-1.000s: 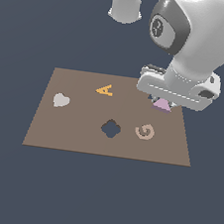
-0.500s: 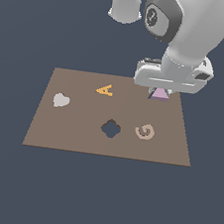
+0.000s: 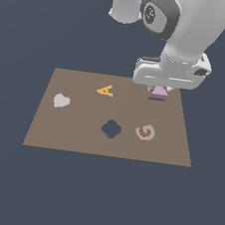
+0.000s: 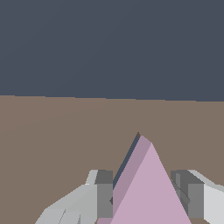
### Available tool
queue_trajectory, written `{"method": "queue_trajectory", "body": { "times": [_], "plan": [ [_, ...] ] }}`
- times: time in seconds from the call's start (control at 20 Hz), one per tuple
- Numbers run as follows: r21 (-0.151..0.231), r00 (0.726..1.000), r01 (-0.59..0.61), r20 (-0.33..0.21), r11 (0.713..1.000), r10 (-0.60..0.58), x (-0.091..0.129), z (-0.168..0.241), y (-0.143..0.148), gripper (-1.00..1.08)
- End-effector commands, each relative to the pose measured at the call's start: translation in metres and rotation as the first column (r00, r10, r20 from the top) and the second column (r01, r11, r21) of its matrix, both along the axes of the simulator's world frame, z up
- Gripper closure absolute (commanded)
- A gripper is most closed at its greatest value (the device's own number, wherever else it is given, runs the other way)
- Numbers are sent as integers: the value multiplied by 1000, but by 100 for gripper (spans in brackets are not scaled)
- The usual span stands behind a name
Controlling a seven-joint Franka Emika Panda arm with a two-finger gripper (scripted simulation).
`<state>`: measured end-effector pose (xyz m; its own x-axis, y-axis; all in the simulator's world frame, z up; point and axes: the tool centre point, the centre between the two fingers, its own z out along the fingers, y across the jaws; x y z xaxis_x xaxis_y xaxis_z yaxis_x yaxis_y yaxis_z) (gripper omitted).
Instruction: Insert a designated object into the corresponding slot on a board.
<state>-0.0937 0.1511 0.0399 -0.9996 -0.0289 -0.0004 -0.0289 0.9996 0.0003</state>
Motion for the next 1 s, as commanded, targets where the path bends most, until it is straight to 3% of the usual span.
{"method": "queue_trajectory", "body": {
  "times": [0.0, 0.45, 0.5, 0.95],
  "plan": [
    [0, 1000, 3, 1, 1000, -3, 1, 0, 0, 108],
    [0, 1000, 3, 0, 1000, -3, 1, -10, 0, 108],
    [0, 1000, 3, 0, 1000, -3, 1, -10, 0, -92],
    [0, 1000, 3, 0, 1000, -3, 1, -10, 0, -92]
  ]
}}
